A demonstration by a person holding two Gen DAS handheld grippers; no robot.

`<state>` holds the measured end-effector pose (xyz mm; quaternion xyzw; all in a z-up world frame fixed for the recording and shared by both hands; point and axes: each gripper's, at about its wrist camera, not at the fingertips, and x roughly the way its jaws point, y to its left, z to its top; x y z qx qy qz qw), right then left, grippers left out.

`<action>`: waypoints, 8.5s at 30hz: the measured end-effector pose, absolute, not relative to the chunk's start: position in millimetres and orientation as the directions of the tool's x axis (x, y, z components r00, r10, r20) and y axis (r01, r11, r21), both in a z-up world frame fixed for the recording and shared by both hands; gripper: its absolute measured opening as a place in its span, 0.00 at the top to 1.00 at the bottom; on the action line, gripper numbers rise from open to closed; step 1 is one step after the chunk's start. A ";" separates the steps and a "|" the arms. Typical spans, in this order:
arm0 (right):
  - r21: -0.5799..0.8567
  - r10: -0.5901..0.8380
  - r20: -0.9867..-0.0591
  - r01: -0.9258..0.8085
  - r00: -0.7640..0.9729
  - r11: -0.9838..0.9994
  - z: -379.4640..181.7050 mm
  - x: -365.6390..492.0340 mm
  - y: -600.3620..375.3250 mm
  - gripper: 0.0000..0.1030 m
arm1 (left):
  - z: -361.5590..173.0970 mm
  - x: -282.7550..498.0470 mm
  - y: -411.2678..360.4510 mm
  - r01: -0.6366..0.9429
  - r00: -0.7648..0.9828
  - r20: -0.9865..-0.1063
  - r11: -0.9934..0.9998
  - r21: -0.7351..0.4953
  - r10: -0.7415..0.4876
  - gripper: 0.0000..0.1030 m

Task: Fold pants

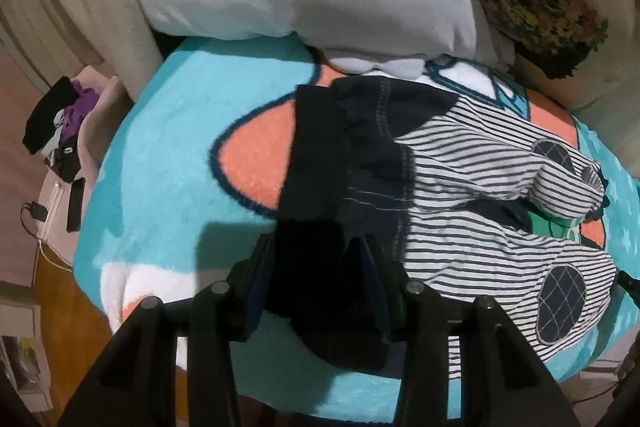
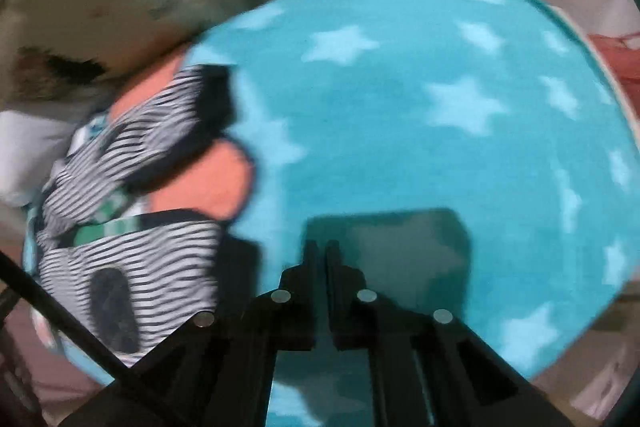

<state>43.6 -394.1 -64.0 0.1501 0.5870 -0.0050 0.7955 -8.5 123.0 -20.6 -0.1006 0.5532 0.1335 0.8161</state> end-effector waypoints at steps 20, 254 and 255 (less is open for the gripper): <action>0.211 0.214 -0.825 -0.066 0.523 0.975 -1.4 78.6 -280.9 0.40 | 12.4 29.5 88.1 -0.241 0.430 -0.886 0.968 0.070 0.172 0.45; 0.498 0.334 -0.815 0.278 0.473 0.822 -53.8 -30.1 -349.1 0.63 | 24.9 62.1 -2.7 0.321 0.292 -0.881 0.906 -0.276 -0.372 0.55; 0.506 0.337 -0.810 0.280 0.480 0.816 -52.2 -32.5 -351.3 0.63 | 23.2 67.9 -18.0 0.345 0.277 -0.883 0.897 -0.276 -0.379 0.55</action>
